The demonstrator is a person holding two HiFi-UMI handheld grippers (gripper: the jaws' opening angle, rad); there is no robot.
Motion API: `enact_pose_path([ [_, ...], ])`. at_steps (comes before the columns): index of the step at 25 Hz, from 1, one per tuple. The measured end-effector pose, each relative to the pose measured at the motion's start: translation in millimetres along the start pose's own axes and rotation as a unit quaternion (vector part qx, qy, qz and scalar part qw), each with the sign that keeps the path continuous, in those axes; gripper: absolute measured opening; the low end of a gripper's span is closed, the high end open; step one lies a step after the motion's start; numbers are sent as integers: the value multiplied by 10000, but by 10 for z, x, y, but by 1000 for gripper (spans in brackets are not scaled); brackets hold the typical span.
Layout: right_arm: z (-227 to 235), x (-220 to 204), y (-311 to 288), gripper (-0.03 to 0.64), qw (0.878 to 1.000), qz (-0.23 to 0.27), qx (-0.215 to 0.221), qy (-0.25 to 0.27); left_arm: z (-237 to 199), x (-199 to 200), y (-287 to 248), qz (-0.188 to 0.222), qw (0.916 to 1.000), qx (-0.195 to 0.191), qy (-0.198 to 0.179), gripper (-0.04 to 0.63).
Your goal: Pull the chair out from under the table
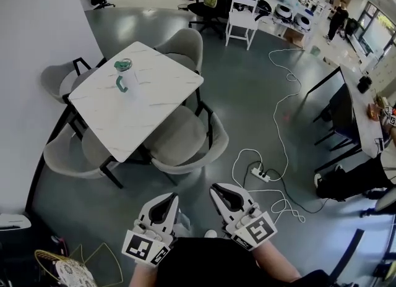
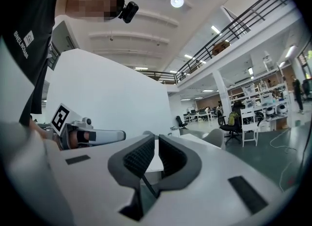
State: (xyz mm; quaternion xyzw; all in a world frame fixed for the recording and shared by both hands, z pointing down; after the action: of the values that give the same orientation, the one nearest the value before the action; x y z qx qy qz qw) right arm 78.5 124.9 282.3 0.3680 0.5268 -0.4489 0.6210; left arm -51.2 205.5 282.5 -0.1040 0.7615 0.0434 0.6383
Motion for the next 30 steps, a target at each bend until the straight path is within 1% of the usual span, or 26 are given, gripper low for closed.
enact_pose_path([
  [7,108,-124,-934,15,9997,-224,-97,-95,-973,-13,-117,-126,9997,-109,175,6],
  [11,125,-171,-1352,15,9991,-385,-139,-112,-1432,-76,-102,-182,9990,-89,397,6],
  [15,178,-250,-1669,17,9980,-624,-115,3,-1775,-177,-119,-334,9983,-75,481,6],
  [18,244,-340,-1825,21,9965,-834,-28,52,-1942,-305,-159,-483,9973,-77,539,6],
  [21,334,-439,-1930,52,9932,-1144,179,152,-2008,-469,-253,-689,9960,-156,544,7],
  [24,419,-574,-2017,111,9851,-1627,464,313,-2018,-666,-378,-927,9943,-341,396,10],
  [26,500,-700,-2036,142,9771,-1963,630,536,-1999,-819,-478,-1154,9918,-492,247,25],
  [28,575,-854,-2030,165,9642,-2427,782,732,-1966,-991,-599,-1431,9874,-675,54,51],
  [30,646,-1032,-2017,194,9486,-2881,947,906,-1933,-1192,-719,-1726,9812,-846,-161,83],
])
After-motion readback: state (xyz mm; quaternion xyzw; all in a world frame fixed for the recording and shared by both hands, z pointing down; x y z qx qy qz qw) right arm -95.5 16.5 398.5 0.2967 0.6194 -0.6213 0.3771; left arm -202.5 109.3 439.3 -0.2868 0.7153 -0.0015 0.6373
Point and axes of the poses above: the fingertips, and each gripper's own axes: y backward along the fingers, z to its right, x out of its top, the point moved 4 cm from there along y, backward along the fingers, and after that the axes turned 3 degrees about -y, right-handed, at the moved point
